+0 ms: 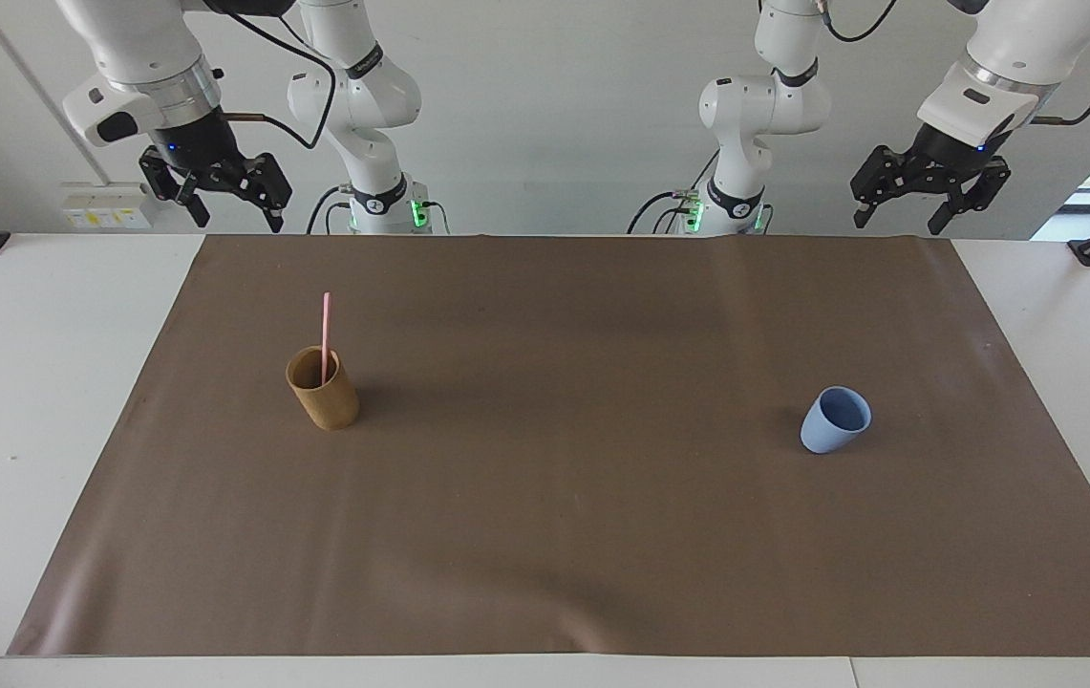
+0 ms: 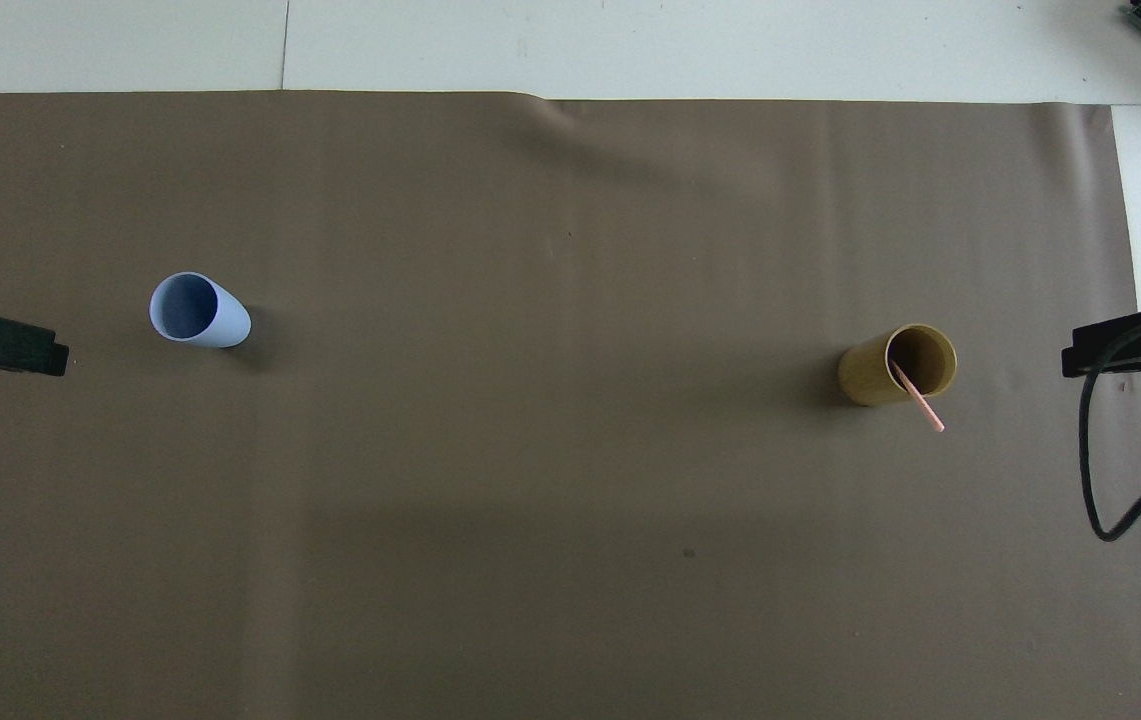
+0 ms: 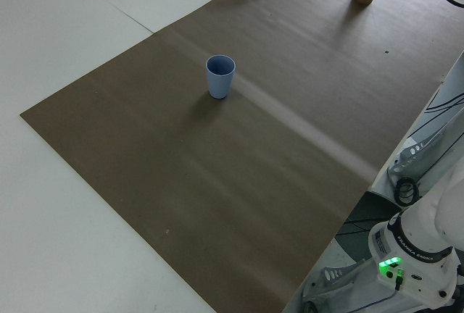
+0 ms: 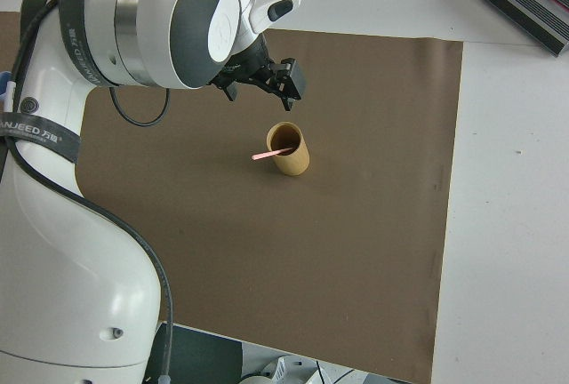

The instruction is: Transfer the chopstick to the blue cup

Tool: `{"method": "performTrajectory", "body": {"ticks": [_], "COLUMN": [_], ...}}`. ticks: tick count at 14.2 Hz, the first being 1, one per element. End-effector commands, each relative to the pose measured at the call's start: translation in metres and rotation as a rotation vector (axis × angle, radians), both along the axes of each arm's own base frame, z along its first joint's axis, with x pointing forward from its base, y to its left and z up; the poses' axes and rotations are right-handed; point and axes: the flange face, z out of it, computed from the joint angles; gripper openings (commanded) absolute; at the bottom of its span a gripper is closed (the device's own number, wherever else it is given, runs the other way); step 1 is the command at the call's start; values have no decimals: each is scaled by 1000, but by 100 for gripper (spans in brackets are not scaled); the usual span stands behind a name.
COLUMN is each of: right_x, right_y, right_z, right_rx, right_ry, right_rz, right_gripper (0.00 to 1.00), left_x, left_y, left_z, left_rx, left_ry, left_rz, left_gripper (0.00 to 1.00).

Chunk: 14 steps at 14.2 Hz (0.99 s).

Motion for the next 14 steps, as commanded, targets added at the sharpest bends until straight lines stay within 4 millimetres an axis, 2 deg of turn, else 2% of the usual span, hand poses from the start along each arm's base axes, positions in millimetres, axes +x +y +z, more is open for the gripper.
{"method": "performTrajectory", "body": {"ticks": [1, 14], "right_x": [-8, -8], "right_y": [-1, -1], "right_z": [1, 1], "right_rx": [15, 15], "right_ry": [3, 3], "right_rz": [-5, -5], "right_gripper": [100, 100], "left_x": [-9, -10], "left_y": [0, -1], "left_z": [0, -3], "left_rx": [15, 18], "left_ry": [-6, -8], "left_rz": [-13, -19], "left_gripper": [100, 100]}}
